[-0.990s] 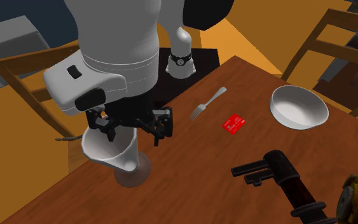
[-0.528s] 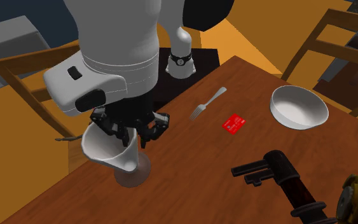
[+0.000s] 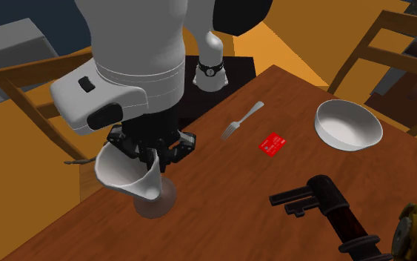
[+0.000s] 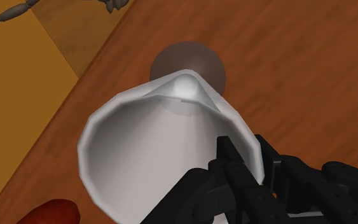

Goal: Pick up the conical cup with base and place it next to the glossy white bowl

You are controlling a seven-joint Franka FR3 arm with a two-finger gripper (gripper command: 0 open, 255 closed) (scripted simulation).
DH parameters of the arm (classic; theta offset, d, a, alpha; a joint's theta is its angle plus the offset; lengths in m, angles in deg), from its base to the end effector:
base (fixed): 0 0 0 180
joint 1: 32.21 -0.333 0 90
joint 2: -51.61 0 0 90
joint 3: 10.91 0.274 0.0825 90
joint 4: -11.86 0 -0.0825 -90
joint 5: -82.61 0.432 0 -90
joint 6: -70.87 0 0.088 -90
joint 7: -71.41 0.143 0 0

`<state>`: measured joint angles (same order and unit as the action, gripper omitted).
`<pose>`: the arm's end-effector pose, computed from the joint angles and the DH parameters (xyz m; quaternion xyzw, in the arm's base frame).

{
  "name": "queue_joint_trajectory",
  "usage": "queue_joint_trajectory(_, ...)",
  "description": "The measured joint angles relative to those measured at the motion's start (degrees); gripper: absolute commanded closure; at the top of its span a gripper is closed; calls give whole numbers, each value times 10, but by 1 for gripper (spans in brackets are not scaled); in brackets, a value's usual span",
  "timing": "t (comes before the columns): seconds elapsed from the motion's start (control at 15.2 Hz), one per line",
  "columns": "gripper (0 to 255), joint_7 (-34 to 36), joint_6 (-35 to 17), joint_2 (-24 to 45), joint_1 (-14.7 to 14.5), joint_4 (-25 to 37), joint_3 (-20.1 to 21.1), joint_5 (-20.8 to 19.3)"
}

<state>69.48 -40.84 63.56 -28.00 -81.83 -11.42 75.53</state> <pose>0.6752 -0.0679 0.4148 0.9968 -0.0044 0.0493 0.0624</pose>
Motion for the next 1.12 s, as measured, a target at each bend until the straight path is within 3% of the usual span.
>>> queue_joint_trajectory(1.12, 255, -13, 127, 9, -2, 135, 1, 4)
